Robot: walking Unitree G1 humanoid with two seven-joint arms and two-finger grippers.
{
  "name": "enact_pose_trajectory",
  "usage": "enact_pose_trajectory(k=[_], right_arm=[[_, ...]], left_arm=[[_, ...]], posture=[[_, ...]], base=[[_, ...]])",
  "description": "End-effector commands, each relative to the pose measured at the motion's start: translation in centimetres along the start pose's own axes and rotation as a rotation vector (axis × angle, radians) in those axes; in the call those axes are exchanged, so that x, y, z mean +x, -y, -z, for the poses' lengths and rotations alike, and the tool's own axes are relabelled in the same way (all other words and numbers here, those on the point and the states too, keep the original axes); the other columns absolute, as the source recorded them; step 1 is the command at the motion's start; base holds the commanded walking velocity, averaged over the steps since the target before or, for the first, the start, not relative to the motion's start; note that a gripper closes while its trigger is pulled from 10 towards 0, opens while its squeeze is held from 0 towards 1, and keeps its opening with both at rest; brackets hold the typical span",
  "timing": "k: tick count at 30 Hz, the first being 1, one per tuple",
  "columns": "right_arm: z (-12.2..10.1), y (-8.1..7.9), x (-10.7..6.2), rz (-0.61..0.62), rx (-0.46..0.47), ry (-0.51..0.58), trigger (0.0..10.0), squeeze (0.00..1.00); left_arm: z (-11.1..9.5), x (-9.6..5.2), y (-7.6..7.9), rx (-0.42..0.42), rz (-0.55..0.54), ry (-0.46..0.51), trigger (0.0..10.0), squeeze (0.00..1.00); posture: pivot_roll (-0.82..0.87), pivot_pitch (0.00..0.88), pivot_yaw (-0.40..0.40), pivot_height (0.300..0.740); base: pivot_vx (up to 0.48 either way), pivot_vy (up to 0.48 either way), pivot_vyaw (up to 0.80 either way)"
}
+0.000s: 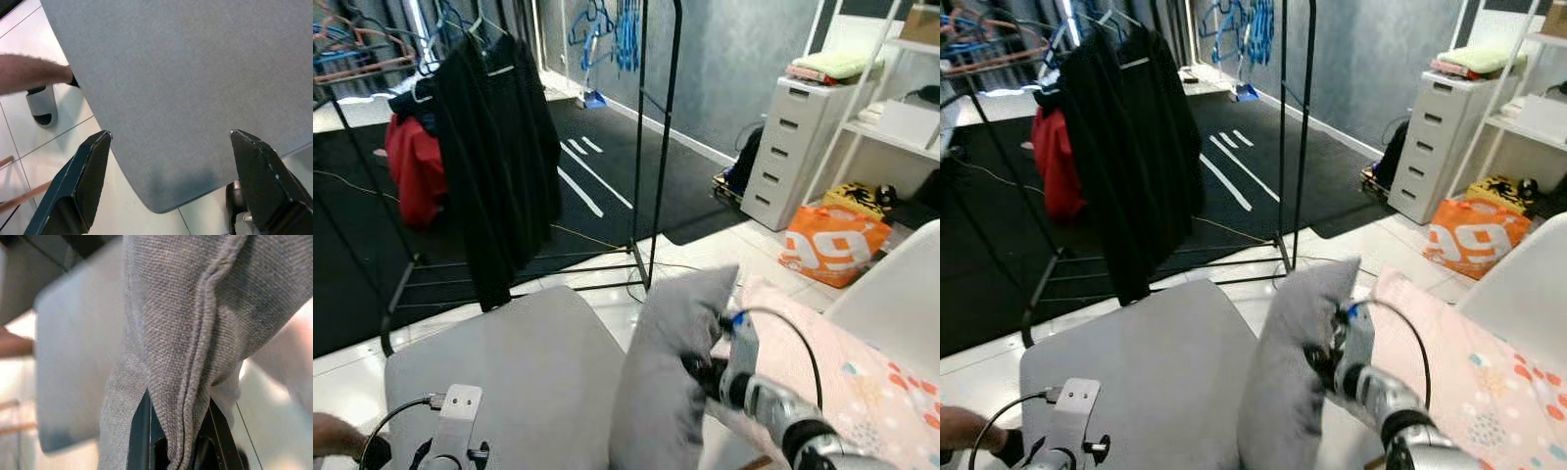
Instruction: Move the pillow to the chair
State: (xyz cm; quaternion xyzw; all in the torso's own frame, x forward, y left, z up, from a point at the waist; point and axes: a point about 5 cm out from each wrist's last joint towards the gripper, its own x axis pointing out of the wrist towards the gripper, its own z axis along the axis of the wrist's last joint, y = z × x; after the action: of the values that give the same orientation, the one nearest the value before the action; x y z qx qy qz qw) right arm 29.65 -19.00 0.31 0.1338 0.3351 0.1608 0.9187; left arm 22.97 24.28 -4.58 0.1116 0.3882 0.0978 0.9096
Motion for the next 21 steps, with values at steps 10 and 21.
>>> enact_pose_trajectory(k=[10, 21], right_arm=[[2.8, 1.3, -0.9, 0.100, 0.012, -0.027, 10.0, 0.00], [4.3, 1.2, -1.0, 0.127, -0.029, -0.086, 10.0, 0.00]], left_arm=[[0.8, -0.1, 0.5, 0.041, 0.027, -0.029, 10.0, 0.00], [0.8, -0.1, 0.6, 0.083, 0.045, -0.037, 10.0, 0.00]], posture=[[-0.12, 0.016, -0.044, 0.740], [-0.11, 0.019, -0.035, 0.740]], base=[[-0.192, 0.000, 0.00], [0.000, 0.000, 0.00]])
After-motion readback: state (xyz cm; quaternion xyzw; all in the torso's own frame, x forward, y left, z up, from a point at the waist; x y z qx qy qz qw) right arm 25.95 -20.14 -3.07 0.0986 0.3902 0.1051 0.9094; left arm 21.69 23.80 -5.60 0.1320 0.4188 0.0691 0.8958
